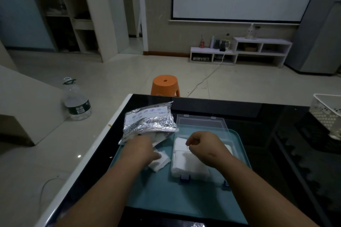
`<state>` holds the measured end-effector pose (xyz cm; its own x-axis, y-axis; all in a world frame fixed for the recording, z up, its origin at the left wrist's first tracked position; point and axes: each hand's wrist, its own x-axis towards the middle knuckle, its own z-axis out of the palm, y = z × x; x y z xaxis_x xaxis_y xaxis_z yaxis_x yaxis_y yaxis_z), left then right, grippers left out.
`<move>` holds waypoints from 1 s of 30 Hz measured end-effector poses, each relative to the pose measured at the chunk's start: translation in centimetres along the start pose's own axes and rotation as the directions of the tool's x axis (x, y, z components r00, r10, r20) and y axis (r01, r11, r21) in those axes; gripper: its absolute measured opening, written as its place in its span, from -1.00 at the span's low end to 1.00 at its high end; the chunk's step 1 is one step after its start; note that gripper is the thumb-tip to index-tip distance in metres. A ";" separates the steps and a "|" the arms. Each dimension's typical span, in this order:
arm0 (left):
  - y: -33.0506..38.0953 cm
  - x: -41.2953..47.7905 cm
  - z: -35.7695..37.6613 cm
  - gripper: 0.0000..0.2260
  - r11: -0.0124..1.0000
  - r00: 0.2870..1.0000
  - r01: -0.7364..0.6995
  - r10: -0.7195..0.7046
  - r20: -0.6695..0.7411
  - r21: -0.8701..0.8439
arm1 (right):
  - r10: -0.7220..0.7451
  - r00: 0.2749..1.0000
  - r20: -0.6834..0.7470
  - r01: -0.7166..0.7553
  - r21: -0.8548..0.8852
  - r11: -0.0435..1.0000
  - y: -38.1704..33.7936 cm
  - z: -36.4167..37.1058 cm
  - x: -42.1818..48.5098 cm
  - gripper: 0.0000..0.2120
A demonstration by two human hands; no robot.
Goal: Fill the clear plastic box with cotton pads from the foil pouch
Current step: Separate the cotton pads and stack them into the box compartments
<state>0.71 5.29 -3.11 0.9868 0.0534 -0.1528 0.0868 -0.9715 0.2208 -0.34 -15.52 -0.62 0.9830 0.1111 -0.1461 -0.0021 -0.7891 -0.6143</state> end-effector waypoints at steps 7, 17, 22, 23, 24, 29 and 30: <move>-0.1 0.4 1.8 -0.50 0.994 0.994 0.059 -0.068 0.087 0.093 | -0.030 1.000 0.007 0.030 -0.033 0.999 -0.3 0.1 0.1 -0.80; 0.0 0.7 1.5 -0.74 0.999 0.991 0.041 -0.040 0.130 0.000 | -0.030 1.000 -0.002 0.030 -0.059 0.998 -0.3 0.2 0.1 -0.82; 0.4 0.3 -0.2 -0.73 0.921 0.996 -0.031 0.059 0.060 -0.387 | -0.032 0.999 -0.015 0.031 -0.026 0.999 -0.4 0.0 0.1 -0.83; 0.5 0.0 -0.5 -0.69 0.875 0.996 -0.045 0.079 0.049 -0.482 | -0.031 0.999 -0.019 0.031 -0.016 0.999 -0.3 0.0 0.2 -0.84; 0.7 -0.3 -0.9 -0.67 0.825 0.994 -0.062 0.100 0.037 -0.562 | -0.029 0.999 -0.025 0.029 0.002 1.000 -0.3 0.0 0.2 -0.84; 1.7 -0.9 -2.0 -0.63 0.662 0.972 -0.143 0.233 0.020 -0.736 | 0.099 0.995 -0.026 -0.074 0.481 0.873 -1.1 -0.2 0.0 -0.86; 1.9 -0.9 -2.0 -0.63 0.656 0.966 -0.161 0.258 0.019 -0.737 | 0.117 0.993 -0.012 -0.091 0.547 0.832 -1.3 -0.5 -0.2 -0.85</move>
<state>0.24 3.83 -0.57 0.9730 -0.2033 -0.1089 -0.0009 -0.4758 0.8795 -0.41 -14.80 0.58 0.9781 0.0114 -0.2078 -0.1919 -0.3366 -0.9219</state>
